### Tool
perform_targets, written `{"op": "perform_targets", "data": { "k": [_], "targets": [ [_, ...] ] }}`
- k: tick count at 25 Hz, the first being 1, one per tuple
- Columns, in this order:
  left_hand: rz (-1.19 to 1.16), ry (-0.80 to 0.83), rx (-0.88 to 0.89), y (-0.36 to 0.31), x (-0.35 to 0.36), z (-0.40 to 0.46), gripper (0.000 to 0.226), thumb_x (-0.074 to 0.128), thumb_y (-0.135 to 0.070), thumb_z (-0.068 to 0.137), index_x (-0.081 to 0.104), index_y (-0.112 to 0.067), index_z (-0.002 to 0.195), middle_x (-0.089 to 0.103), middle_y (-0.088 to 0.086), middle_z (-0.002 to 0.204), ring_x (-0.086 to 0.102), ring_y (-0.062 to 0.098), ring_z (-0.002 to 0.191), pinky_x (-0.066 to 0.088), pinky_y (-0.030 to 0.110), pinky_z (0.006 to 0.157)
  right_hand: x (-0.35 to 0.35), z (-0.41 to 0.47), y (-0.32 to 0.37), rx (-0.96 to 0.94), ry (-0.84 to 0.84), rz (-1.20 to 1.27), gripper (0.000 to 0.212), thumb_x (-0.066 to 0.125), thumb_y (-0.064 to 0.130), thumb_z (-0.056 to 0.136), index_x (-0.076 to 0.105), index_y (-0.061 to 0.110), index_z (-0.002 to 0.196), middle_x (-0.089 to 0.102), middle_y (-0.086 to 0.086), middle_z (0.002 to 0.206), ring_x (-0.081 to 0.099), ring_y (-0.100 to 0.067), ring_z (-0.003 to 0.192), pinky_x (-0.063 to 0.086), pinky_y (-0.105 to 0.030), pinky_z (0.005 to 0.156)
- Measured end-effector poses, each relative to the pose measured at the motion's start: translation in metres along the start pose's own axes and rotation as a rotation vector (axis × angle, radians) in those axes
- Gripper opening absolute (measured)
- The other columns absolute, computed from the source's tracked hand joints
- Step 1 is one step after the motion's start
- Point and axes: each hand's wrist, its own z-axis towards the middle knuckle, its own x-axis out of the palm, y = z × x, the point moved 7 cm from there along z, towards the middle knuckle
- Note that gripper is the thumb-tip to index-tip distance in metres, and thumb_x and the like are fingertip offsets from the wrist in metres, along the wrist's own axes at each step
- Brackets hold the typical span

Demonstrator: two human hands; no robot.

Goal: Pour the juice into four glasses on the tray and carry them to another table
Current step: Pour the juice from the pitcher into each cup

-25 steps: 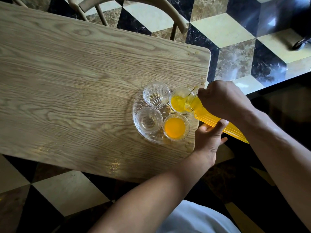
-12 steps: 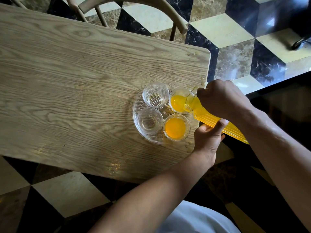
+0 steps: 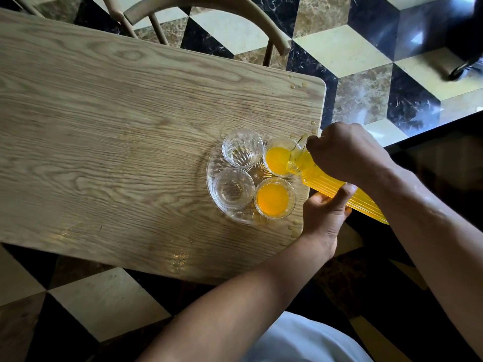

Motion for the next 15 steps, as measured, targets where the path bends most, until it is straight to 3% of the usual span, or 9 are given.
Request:
{"op": "perform_targets", "data": {
  "k": [5, 15],
  "targets": [
    [0.003, 0.016, -0.011, -0.0019, 0.0040, -0.0025, 0.073, 0.083, -0.050, 0.042, 0.057, -0.010, 0.097, 0.055, 0.014, 0.102, 0.056, 0.025, 0.100, 0.053, 0.045, 0.100, -0.0024, 0.0011, -0.0015, -0.022, -0.012, -0.008, 0.045, 0.046, 0.038, 0.098, 0.049, 0.006, 0.067, 0.043, -0.010, 0.059, 0.041, -0.022, 0.050, 0.025, -0.023, 0.047],
    [0.036, 0.019, -0.021, -0.0007, 0.0023, -0.0007, 0.064, 0.085, -0.048, 0.043, 0.059, -0.013, 0.089, 0.057, 0.010, 0.096, 0.057, 0.022, 0.096, 0.054, 0.048, 0.103, -0.0041, -0.0011, -0.0050, -0.004, -0.001, 0.047, 0.046, 0.046, 0.038, 0.097, 0.045, 0.007, 0.063, 0.048, -0.013, 0.059, 0.043, -0.025, 0.049, 0.029, -0.024, 0.046]
  ]
}}
